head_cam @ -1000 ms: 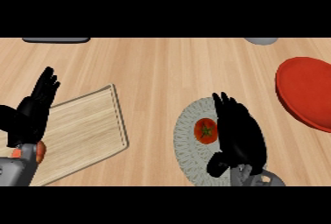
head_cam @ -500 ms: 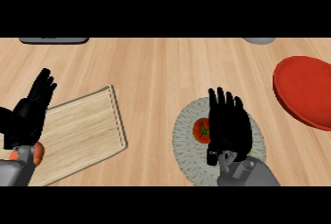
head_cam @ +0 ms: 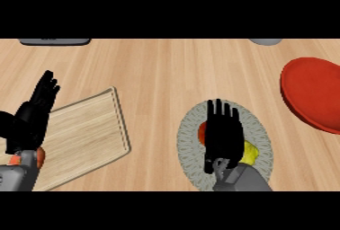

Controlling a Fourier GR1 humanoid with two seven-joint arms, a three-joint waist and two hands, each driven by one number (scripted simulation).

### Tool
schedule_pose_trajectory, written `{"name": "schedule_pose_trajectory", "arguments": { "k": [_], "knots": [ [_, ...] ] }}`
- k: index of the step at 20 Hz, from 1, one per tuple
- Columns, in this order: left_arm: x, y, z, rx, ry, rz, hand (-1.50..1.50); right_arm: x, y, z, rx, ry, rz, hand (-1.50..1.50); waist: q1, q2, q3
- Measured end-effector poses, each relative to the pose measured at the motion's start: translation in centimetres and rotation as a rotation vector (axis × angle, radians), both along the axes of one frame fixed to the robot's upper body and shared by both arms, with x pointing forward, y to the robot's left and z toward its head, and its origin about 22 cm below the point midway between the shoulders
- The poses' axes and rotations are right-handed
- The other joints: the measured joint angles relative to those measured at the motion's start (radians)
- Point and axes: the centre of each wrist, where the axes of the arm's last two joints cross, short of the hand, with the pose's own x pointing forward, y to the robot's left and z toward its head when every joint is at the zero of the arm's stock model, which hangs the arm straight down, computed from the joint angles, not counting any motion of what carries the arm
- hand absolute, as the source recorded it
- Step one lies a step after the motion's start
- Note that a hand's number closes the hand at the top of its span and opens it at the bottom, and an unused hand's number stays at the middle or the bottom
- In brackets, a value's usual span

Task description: Pick the tomato from the placemat and place it in the bowl

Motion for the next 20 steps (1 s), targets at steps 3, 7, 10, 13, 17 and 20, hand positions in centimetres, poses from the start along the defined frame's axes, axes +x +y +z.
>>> {"name": "schedule_pose_trajectory", "arguments": {
  "k": [3,7,10,13,17,20],
  "knots": [
    [0.2,0.3,0.1,0.008,0.003,0.006,0.0,0.5,-0.4,-0.7,-0.002,0.012,-0.014,-1.5,-0.001,0.0,0.0],
    [0.1,0.1,-0.1,0.0,0.005,0.007,0.0,0.8,-0.8,-1.7,0.008,0.01,-0.029,-1.5,-0.001,0.0,0.0],
    [0.2,0.2,0.0,0.003,0.003,0.007,0.0,0.8,-1.0,-2.9,-0.001,0.004,-0.041,-1.5,-0.002,0.0,0.0],
    [0.2,0.7,-0.5,-0.002,0.004,0.007,0.0,1.4,-0.6,-3.2,-0.005,0.0,-0.054,-1.5,-0.001,0.0,0.0],
    [0.1,0.0,0.1,-0.002,0.002,0.002,0.0,1.9,-0.7,-4.5,0.009,0.024,-0.073,1.5,0.001,0.0,0.0],
    [0.4,0.0,-0.2,-0.003,0.001,0.008,0.0,2.7,-0.9,-4.7,0.036,0.051,-0.059,1.5,-0.001,0.0,0.0]
  ]
}}
